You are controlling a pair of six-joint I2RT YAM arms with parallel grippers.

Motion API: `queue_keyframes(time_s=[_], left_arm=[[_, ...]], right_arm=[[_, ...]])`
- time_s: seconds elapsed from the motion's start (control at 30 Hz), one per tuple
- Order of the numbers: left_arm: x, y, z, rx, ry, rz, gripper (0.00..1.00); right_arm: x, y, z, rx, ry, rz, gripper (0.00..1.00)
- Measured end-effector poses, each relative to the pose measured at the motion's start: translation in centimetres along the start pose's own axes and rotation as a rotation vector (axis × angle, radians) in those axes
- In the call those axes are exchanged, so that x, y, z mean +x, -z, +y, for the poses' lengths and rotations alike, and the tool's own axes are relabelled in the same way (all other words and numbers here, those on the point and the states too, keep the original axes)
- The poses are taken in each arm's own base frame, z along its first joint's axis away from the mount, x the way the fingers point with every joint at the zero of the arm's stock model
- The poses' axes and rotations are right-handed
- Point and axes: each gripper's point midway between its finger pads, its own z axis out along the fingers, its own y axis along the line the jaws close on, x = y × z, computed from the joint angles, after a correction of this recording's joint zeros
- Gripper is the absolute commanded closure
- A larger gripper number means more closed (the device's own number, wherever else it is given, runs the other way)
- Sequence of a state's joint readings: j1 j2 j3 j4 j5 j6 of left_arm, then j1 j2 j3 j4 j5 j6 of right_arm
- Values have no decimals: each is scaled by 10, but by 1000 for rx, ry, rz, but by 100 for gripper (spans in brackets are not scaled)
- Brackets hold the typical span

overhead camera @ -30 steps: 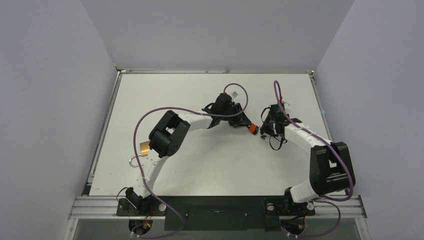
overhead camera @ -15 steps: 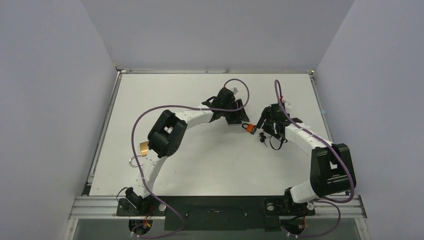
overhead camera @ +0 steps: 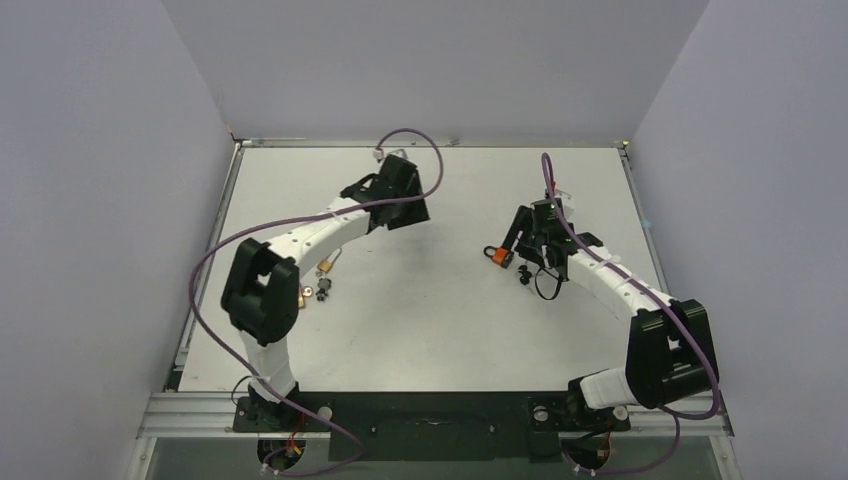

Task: Lock with the key
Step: Place the lock at the center of the board, then pick up the lock from the center of the board.

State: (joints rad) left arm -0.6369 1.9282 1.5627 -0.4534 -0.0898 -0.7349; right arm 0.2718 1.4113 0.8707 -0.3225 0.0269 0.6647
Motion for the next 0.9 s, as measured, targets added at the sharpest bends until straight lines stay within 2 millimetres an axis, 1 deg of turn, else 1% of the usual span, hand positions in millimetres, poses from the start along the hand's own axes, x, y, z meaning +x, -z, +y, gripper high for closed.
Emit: queue_keyframes(time_s=[0.03,0.07,0.1,0.13,0.17,0.2,0.27,0.33,0.47,0.6,0.67,0.77,0.9], left_arm=[[-8,10,17,-34,18,-22,52],[-19,21,43,-86,51,-58,51],[-26,29,63,-126,76,-80,51],[-35,40,94,-187,117,-115,51],[-38,48,117,-240,145,-133,51],[-41,54,137,-287,169,-150,51],[-38,68,176,-388,210,-162,51],[-29,78,201,-456,237,-155,51],[-8,91,235,-545,268,-125,51],[4,109,265,-599,309,-124,51],[9,114,276,-612,320,-115,51],[11,112,283,-603,320,-88,52],[16,95,280,-576,316,-42,53]], right_arm=[[1,2,4,-10,9,-1,34],[2,4,9,-21,19,-2,34],[3,5,13,-30,27,-2,34],[5,6,17,-40,37,-1,34],[6,7,20,-47,44,1,34],[9,8,25,-56,54,3,34],[13,10,30,-68,69,9,34],[17,11,35,-80,82,14,34],[22,12,43,-105,96,24,34],[21,9,46,-115,96,20,34],[23,8,49,-126,98,27,35],[26,6,51,-134,100,39,35],[29,4,52,-139,101,51,35]])
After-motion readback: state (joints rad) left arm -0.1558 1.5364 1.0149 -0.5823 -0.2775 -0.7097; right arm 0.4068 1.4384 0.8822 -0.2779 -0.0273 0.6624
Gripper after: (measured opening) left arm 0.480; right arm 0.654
